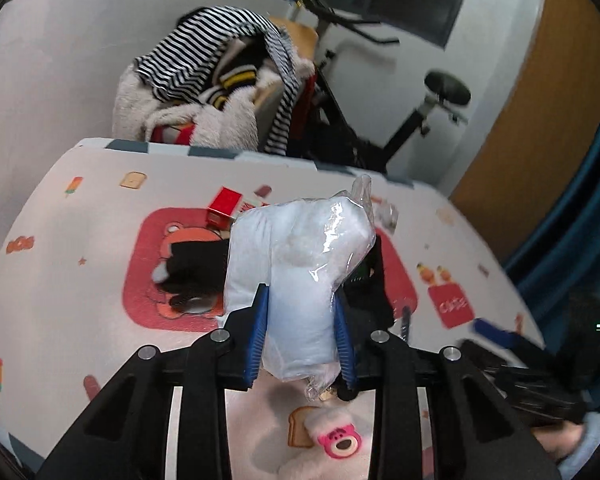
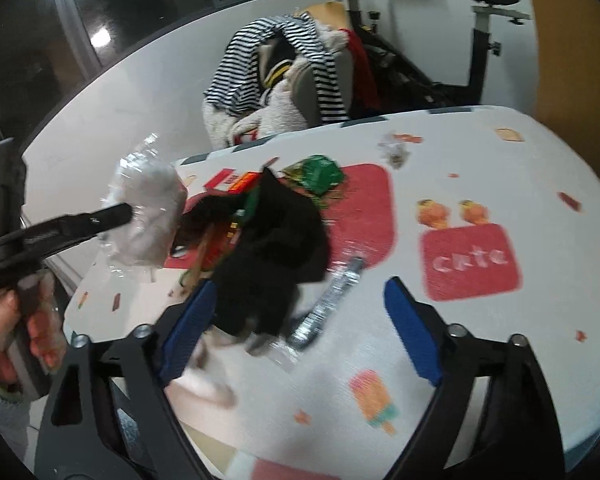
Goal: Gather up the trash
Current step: 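Grasp the white plastic-wrapped bundle with the left tool, then grasp the black glove with the right tool, then drop the black glove into the brown bin with the right tool while the left tool holds the bundle, then lower the white bundle into the brown bin and open the left tool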
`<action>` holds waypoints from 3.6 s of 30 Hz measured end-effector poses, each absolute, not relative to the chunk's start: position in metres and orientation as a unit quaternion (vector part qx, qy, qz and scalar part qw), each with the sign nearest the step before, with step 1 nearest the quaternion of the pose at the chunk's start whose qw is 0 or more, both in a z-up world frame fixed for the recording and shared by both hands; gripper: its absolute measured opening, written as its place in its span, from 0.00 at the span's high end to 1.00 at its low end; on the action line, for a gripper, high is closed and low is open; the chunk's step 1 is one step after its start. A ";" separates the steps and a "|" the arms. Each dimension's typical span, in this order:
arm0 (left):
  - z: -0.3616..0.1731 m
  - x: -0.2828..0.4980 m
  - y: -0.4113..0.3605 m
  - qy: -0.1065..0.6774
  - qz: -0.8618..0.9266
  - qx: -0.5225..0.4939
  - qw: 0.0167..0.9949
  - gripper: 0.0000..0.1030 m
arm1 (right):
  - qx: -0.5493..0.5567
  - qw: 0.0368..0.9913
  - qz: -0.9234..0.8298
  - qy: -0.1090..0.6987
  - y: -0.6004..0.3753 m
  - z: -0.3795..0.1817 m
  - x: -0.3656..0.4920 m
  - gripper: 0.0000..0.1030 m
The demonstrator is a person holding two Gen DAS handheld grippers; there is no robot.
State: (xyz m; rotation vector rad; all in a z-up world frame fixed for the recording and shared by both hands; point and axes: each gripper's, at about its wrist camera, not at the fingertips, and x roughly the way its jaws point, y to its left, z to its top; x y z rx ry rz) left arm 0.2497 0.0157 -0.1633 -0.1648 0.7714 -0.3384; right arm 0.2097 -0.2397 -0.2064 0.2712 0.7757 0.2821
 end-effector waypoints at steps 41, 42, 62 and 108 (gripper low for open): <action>-0.137 0.116 0.072 0.333 -0.158 -0.154 0.917 0.71 | 0.155 0.921 0.144 0.327 -0.236 -0.157 0.167 0.91; -0.137 0.112 0.071 0.334 -0.160 -0.153 0.916 0.71 | 0.153 0.920 0.148 0.328 -0.236 -0.156 0.159 0.91; -0.130 0.024 0.066 0.327 -0.171 -0.136 0.919 0.70 | 0.127 0.879 0.236 0.395 -0.190 -0.183 0.058 0.91; -0.184 0.010 0.042 0.396 -0.196 -0.119 0.889 0.68 | 0.097 0.905 0.067 0.408 -0.207 -0.228 0.041 0.06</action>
